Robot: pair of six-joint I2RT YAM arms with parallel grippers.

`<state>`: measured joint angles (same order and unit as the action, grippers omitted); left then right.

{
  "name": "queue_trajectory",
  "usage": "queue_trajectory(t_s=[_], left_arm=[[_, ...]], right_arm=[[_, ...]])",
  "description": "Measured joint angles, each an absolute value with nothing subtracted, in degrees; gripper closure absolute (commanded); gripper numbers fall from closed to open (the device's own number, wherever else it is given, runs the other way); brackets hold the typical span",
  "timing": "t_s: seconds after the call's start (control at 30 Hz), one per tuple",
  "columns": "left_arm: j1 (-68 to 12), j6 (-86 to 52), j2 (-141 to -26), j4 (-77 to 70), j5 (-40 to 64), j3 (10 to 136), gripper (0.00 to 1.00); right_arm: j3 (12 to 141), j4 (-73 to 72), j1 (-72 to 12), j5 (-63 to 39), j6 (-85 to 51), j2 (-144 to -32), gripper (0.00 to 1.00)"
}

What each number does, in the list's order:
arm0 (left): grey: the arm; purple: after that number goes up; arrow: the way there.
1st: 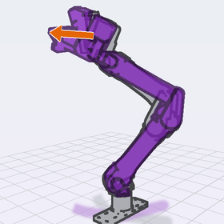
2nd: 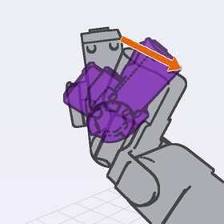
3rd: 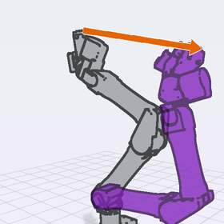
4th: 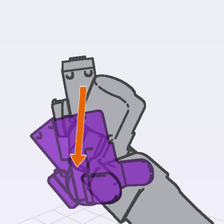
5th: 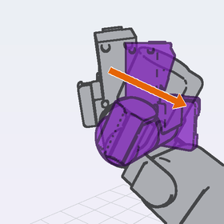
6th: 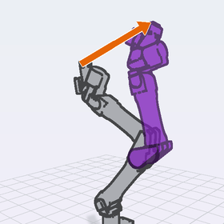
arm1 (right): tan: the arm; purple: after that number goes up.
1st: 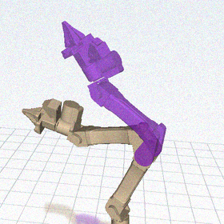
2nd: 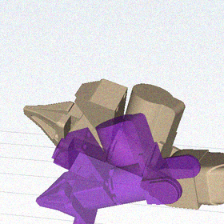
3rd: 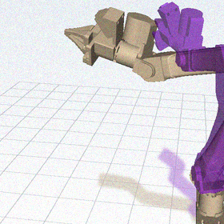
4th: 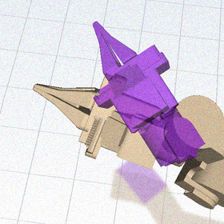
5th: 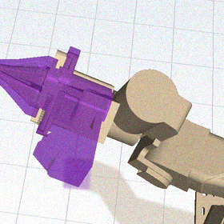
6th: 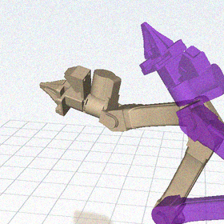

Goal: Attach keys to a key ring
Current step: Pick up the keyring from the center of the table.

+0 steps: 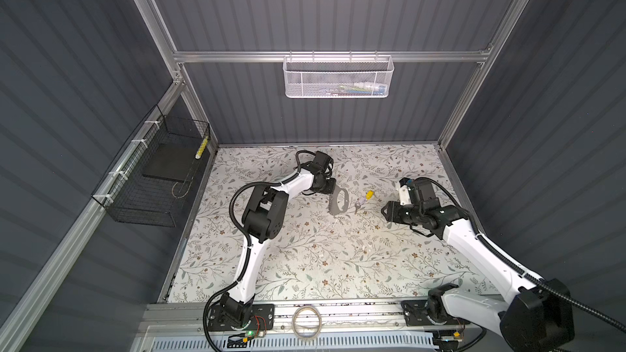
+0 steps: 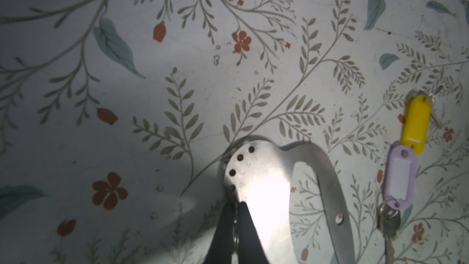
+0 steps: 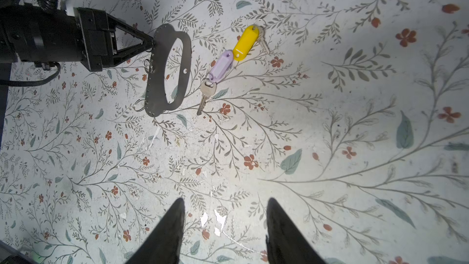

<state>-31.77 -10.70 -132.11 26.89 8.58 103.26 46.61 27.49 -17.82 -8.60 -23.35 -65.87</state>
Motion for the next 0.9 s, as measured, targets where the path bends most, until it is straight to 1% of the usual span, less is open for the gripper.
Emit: queue_trajectory(t_s=[0.13,0.3,0.6,0.9], left_arm=[[-31.8,-10.5,-130.7,26.9,8.4,101.6,1.00],[-31.8,-10.5,-127.0,27.6,8.1,99.2,1.00],[-31.8,-10.8,-114.6,31.0,8.3,96.0,1.00],[-31.8,-14.9,-106.6,36.4,9.8,95.6,1.00]], right_arm=[[46.6,27.5,-18.0,-8.6,-23.4,-65.8,0.48],[46.6,27.4,-18.3,-9.0,-23.4,-65.8,0.48],[48.7,27.2,-20.8,-12.2,-23.6,-65.8,0.47],[55.2,25.7,-27.0,-14.3,-24.4,-66.9,0.34]])
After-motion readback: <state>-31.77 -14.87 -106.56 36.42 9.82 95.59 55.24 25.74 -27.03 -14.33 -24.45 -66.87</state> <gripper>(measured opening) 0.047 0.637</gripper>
